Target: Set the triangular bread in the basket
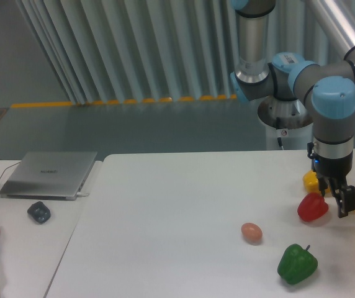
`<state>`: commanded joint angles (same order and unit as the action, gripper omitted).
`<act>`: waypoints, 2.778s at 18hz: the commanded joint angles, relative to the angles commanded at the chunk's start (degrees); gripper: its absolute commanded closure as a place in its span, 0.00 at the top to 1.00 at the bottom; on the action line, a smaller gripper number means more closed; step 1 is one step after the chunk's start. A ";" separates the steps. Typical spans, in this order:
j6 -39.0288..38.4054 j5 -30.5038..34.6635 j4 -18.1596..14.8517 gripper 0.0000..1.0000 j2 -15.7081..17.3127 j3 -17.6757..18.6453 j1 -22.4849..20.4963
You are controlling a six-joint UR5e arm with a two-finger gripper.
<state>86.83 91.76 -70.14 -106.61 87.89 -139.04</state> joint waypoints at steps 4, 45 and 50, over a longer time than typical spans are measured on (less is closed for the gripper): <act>-0.43 -2.01 0.00 1.00 0.00 -0.44 -0.17; 36.39 3.06 -12.92 1.00 4.66 5.18 -13.89; 42.26 4.92 -12.22 1.00 4.40 7.47 -15.64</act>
<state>129.09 96.68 -82.35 -102.22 95.36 -154.68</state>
